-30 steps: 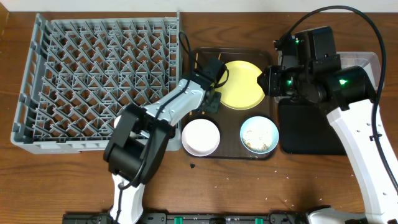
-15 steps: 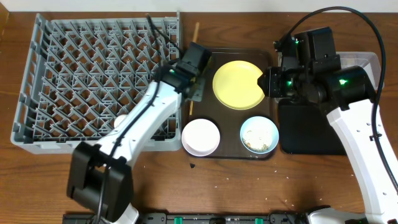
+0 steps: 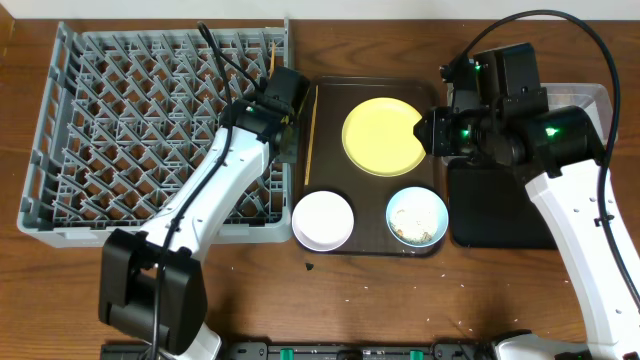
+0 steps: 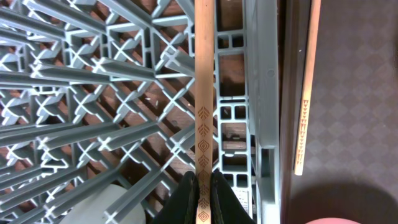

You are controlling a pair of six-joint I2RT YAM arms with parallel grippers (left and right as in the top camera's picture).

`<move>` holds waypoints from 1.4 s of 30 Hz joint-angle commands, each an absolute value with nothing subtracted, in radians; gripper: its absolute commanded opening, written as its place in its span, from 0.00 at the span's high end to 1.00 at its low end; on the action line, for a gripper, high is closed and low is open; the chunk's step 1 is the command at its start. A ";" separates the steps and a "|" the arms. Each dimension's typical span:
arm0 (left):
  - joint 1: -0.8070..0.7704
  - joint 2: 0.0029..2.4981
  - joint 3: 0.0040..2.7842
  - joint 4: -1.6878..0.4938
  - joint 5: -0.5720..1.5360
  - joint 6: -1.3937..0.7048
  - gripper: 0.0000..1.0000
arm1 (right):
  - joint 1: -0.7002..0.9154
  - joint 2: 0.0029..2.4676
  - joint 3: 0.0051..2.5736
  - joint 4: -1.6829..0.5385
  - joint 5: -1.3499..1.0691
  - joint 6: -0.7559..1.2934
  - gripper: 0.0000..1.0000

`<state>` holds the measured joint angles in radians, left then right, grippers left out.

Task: Sort waste into correct bins and load items into the dishwasher
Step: 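Move the left gripper back to the second chopstick on the tray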

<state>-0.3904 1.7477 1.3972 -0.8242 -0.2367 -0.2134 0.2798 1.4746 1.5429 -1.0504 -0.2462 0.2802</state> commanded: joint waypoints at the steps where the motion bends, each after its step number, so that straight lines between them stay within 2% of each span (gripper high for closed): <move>1: -0.384 1.787 1.379 -0.822 -0.188 -0.227 0.92 | 0.276 1.478 1.548 -1.047 -0.240 0.272 0.67; 4: -0.385 1.806 1.378 -0.823 -0.165 -0.227 0.92 | 0.276 1.478 1.548 -1.048 -0.240 0.272 0.67; 7: -0.380 1.814 1.378 -0.822 -0.166 -0.227 0.83 | 0.276 1.478 1.548 -1.048 -0.240 0.272 0.67; 18: -0.381 1.782 1.452 -0.862 -0.165 -0.227 0.83 | 0.276 1.478 1.548 -1.048 -0.240 0.271 0.66; 25: -0.453 1.704 1.529 -0.814 -0.149 -0.220 0.83 | 0.276 1.478 1.548 -1.048 -0.240 0.271 0.66; 26: -0.469 1.711 1.525 -0.801 -0.148 -0.213 0.83 | 0.276 1.478 1.548 -1.048 -0.240 0.271 0.66; 28: -0.495 1.735 1.506 -0.769 -0.149 -0.174 0.75 | 0.276 1.478 1.548 -1.048 -0.240 0.271 0.66; 31: -0.515 1.798 1.480 -0.726 -0.159 -0.120 0.71 | 0.276 1.478 1.548 -1.048 -0.240 0.272 0.65; 42: -0.488 2.030 1.480 -0.602 -0.184 -0.120 0.69 | 0.276 1.478 1.548 -1.051 -0.240 0.272 0.65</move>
